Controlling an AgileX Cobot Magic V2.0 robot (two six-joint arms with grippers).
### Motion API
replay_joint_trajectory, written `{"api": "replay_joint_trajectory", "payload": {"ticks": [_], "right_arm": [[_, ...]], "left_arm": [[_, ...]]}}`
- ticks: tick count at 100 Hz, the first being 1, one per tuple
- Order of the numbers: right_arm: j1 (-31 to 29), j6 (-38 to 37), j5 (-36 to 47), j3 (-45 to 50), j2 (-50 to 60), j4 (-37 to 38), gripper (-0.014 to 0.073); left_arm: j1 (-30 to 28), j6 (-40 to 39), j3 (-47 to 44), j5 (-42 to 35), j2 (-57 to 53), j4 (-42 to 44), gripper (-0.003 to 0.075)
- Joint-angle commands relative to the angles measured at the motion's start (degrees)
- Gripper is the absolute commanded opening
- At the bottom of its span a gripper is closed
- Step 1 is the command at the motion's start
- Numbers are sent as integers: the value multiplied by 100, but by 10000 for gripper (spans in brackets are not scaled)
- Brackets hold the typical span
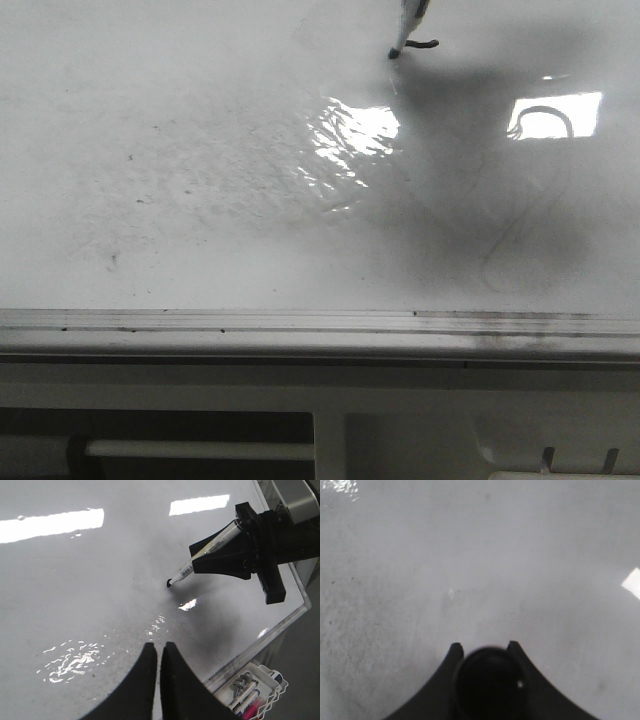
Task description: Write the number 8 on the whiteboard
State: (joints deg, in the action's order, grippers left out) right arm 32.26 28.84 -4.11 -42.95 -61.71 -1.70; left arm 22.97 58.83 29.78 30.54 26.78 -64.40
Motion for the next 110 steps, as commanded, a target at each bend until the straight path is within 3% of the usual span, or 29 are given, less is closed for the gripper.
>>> {"api": "replay_joint_trajectory", "payload": {"ticks": [1, 23, 40, 61, 72, 110], "right_arm": [[-41, 27, -263, -97, 62, -1, -43], [-608, 27, -737, -97, 689, -23, -43], [-636, 27, -1514, -83, 756, -188, -43], [-213, 27, -480, -64, 489, -419, -43], [-287, 27, -115, -163, 354, -419, -43], [-502, 27, -257, -459, 259, -429, -43]], "left_arm": [[-14, -59, 154, -123, 18, -253, -20], [-14, -59, 154, -123, 18, -253, -20], [-14, -59, 154, -123, 18, -253, -20], [-14, -59, 154, -123, 18, -253, -20], [-14, -59, 154, -123, 18, -253, -20], [-14, -59, 154, 181, 18, -253, -20]]}}
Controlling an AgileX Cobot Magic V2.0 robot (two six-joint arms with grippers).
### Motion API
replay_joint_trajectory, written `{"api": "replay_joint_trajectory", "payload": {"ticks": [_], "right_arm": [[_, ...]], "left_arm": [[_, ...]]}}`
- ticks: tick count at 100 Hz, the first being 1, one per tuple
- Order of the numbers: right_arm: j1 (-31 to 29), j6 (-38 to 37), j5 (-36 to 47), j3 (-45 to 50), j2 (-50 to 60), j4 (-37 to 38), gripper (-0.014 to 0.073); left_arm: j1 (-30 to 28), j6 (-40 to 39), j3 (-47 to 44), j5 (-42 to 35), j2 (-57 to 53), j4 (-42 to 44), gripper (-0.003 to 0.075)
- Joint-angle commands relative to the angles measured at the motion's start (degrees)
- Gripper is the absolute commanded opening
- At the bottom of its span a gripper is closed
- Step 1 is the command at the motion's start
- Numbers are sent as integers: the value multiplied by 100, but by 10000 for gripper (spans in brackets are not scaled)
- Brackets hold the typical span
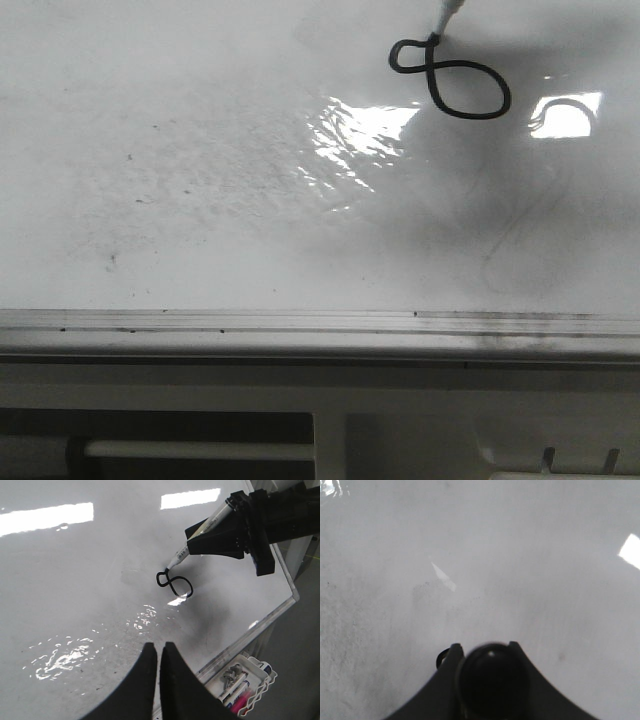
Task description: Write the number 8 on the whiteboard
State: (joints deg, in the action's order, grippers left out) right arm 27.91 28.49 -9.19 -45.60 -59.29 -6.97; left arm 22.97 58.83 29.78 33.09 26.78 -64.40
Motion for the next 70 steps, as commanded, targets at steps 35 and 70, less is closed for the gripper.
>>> {"api": "replay_joint_trajectory", "payload": {"ticks": [35, 70], "right_arm": [[1426, 62, -1341, -194, 859, -343, -71], [2588, 62, -2115, -194, 587, -907, -71]], "left_arm": [[172, 518, 154, 572, 490, -511, 424], [1267, 2430, 611, 1170, 2206, -1653, 428]]}}
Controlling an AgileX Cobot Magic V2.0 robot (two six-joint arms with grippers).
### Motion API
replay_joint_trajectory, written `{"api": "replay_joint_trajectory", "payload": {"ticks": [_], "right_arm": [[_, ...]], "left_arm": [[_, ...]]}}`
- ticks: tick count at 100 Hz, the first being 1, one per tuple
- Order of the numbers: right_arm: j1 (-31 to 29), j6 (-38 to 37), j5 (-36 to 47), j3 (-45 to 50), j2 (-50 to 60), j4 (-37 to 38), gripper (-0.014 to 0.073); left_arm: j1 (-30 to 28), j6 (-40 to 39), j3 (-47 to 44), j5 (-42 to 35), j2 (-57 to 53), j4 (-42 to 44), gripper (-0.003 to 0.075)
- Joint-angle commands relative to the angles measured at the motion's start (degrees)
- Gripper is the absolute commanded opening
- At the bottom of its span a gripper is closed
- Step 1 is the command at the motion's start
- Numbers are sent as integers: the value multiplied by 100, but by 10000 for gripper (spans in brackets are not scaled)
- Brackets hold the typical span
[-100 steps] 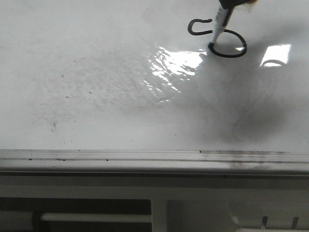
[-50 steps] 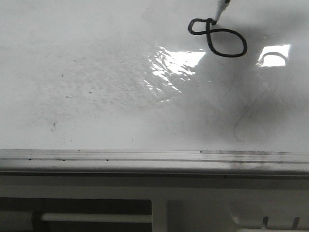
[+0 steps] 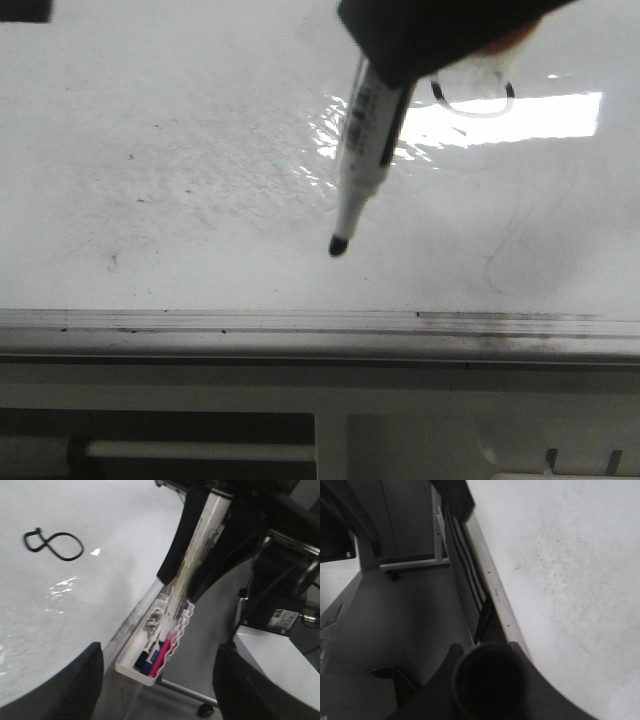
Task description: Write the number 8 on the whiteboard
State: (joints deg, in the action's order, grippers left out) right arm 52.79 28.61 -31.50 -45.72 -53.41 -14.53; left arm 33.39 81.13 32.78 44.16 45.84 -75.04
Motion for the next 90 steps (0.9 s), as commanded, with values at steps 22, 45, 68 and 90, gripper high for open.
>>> {"api": "replay_joint_trajectory", "payload": {"ticks": [22, 45, 68, 90], "right_arm": [[354, 60, -108, -182, -11, -250, -71], [462, 60, 495, -194, -281, -250, -71], [462, 60, 544, -509, -762, -250, -71], [462, 60, 421, -729, -872, -250, -71]], "left_arm": [[611, 199, 755, 247, 988, -674, 428], [762, 199, 1082, 341, 1366, -700, 428], [762, 199, 1105, 370, 1379, -664, 427], [762, 199, 1105, 303, 1379, -573, 322]]}}
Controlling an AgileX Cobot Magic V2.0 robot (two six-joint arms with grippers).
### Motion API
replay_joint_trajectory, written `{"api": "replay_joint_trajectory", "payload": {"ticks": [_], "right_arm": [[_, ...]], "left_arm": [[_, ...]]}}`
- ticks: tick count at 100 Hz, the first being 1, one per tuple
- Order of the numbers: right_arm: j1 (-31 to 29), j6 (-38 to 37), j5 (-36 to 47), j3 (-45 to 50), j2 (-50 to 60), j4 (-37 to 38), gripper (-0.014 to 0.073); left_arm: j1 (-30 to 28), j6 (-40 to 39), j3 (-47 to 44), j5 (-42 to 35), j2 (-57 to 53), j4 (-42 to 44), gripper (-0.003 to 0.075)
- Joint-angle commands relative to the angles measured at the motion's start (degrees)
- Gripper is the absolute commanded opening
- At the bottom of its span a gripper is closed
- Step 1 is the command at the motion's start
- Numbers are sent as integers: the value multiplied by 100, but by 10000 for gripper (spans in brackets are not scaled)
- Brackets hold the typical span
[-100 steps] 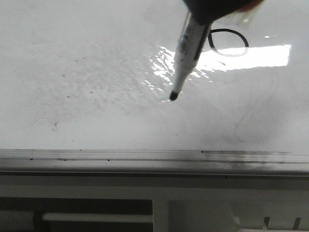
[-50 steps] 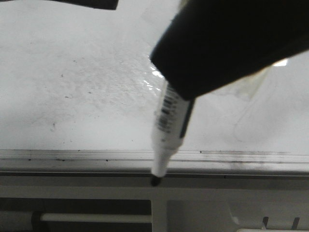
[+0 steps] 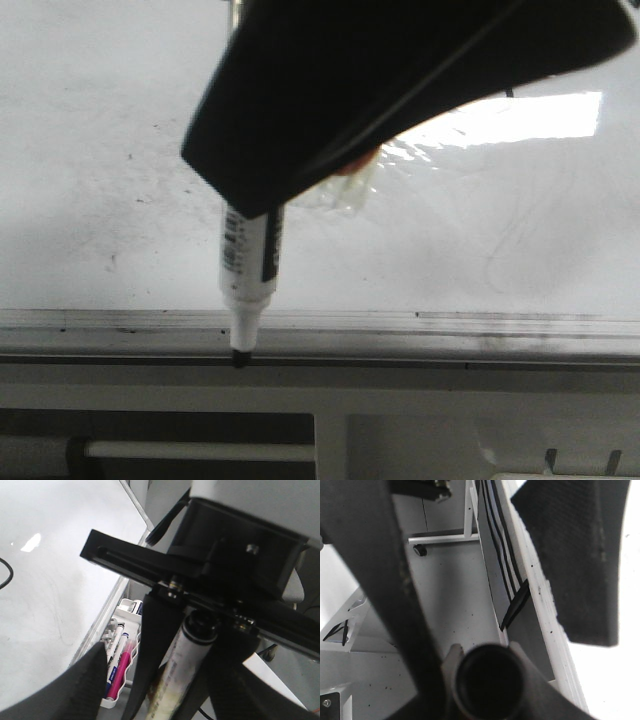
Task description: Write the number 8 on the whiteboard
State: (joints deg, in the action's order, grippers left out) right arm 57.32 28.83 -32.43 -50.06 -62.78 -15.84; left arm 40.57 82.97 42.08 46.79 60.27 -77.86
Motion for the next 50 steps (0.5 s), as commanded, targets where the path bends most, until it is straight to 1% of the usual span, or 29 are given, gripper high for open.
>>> {"api": "replay_joint_trajectory", "payload": {"ticks": [1, 17, 31, 50], "right_arm": [[9, 39, 513, -295, 65, -119, -71], [9, 39, 383, -309, 65, -119, -71], [9, 39, 383, -309, 65, -122, -71], [9, 39, 419, -309, 65, -132, -71]], "left_arm": [[43, 15, 175, 40, -64, -291, 307], [43, 15, 175, 40, -64, -291, 118], [43, 15, 175, 40, -64, -291, -21], [43, 15, 175, 40, -64, -291, -20]]}}
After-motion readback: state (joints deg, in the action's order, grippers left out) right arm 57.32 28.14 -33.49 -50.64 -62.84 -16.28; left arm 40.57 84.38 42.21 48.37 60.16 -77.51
